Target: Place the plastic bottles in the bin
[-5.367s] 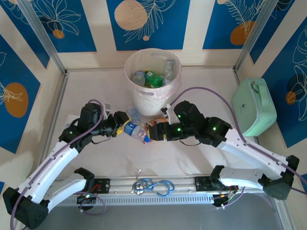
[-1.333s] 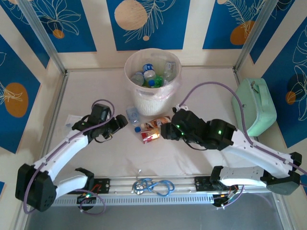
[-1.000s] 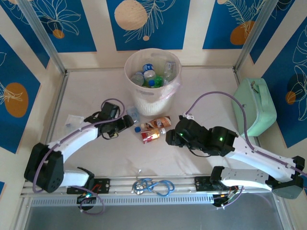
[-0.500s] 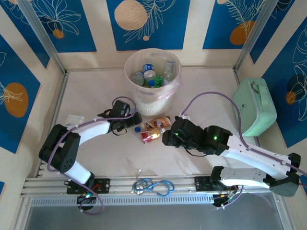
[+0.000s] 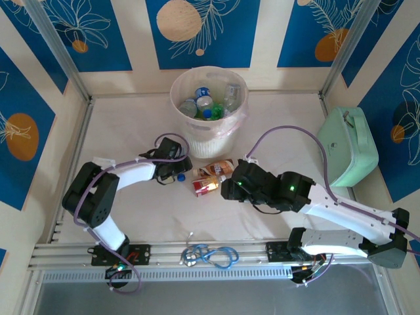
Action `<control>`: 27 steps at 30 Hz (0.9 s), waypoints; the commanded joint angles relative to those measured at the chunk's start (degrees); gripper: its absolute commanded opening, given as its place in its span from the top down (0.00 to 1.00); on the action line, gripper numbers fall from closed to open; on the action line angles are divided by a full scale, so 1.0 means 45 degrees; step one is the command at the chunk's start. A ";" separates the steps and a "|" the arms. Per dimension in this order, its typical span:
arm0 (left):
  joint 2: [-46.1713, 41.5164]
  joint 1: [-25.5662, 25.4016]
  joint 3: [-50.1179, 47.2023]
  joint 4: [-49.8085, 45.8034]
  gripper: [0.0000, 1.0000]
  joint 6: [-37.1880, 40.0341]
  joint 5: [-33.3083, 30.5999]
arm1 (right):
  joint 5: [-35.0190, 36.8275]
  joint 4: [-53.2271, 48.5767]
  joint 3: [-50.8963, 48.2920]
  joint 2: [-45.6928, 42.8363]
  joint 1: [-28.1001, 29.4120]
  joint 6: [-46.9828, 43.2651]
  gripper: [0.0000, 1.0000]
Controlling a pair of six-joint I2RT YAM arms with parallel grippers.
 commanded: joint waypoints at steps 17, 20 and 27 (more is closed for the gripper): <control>0.0357 0.0445 0.0814 -0.0425 0.40 0.0913 -0.0664 | -0.0141 0.0117 0.0111 0.0100 0.0219 0.0283 0.42; -0.0017 0.0484 0.0389 -0.0108 0.43 0.0741 -0.0352 | -0.0055 0.0098 0.0201 0.0184 0.0340 0.0263 0.43; -0.1526 0.0605 -0.0748 0.0113 0.49 -0.0116 0.0344 | 0.0052 0.0189 0.0498 0.0577 0.0685 0.0210 0.43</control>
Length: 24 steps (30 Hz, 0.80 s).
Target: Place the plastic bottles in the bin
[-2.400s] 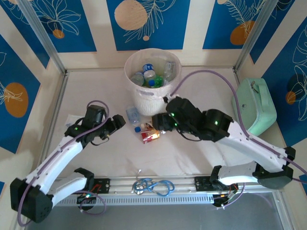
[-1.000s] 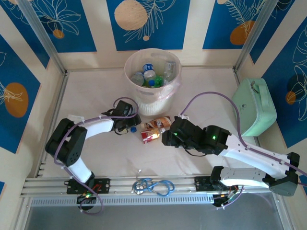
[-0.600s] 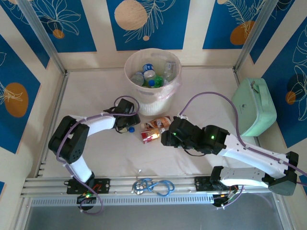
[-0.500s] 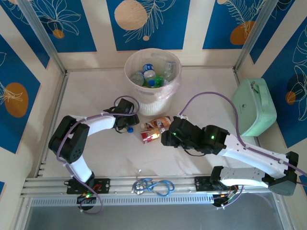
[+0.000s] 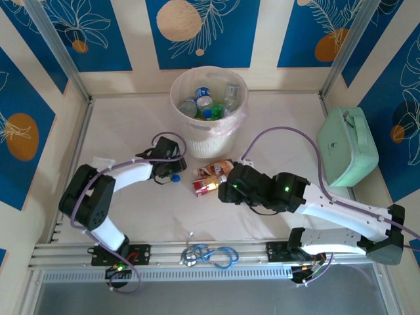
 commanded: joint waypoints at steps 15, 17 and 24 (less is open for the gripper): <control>-0.8472 0.0267 -0.2855 0.2513 0.48 -0.8061 0.3939 | -0.3422 0.5670 0.0594 0.1330 0.0384 -0.0128 0.44; -0.8790 0.0267 -0.3053 0.3206 0.48 -0.9047 0.4191 | -0.3819 0.6212 0.0763 0.1511 0.0206 -0.0152 0.43; -0.9412 0.0248 -0.3192 0.4351 0.48 -1.0724 0.4497 | -0.4399 0.6902 0.1651 0.2338 -0.0433 -0.0298 0.42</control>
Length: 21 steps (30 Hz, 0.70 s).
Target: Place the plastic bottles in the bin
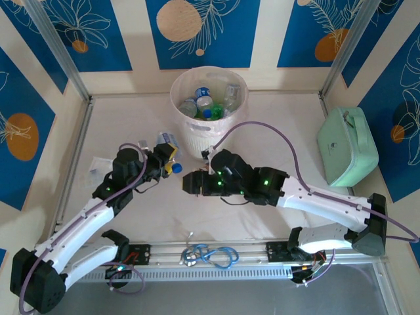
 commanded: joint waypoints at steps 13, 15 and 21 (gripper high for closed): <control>-0.0742 0.0048 0.0809 0.0649 0.49 -0.1211 0.0992 | -0.0510 -0.0941 0.3039 0.1930 -0.1124 -0.1283 0.39; -0.0766 0.0045 0.0877 0.0649 0.50 -0.1226 0.1040 | -0.0258 -0.1427 0.3300 0.2112 -0.1131 -0.1375 0.38; -0.0782 0.0029 0.1121 0.0671 0.51 -0.1193 0.1256 | -0.0334 -0.1701 0.3672 0.2597 -0.1116 -0.1559 0.41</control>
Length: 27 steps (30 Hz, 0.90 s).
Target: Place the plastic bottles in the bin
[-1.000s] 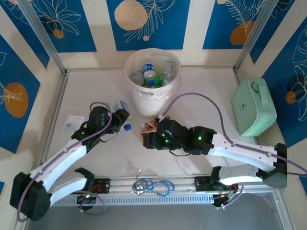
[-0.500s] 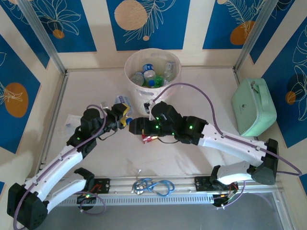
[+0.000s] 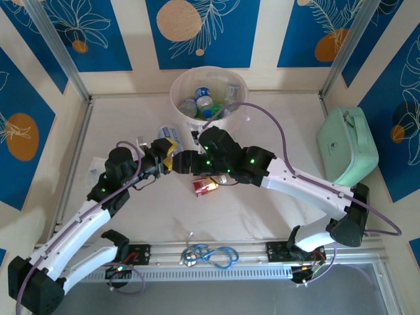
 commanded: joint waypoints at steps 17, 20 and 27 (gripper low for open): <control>-0.0512 0.0034 0.0427 -0.0188 0.51 0.0096 0.0603 | -0.0022 -0.0713 0.1451 0.1201 0.0118 -0.0651 0.62; -0.0556 0.0034 0.0324 -0.0189 0.51 0.0116 0.0570 | 0.0054 -0.0787 0.1486 0.1240 0.0188 -0.0652 0.62; -0.0488 0.0034 0.0314 -0.0143 0.51 0.0202 0.0553 | 0.0193 -0.1159 0.1632 0.1377 0.0272 -0.0613 0.57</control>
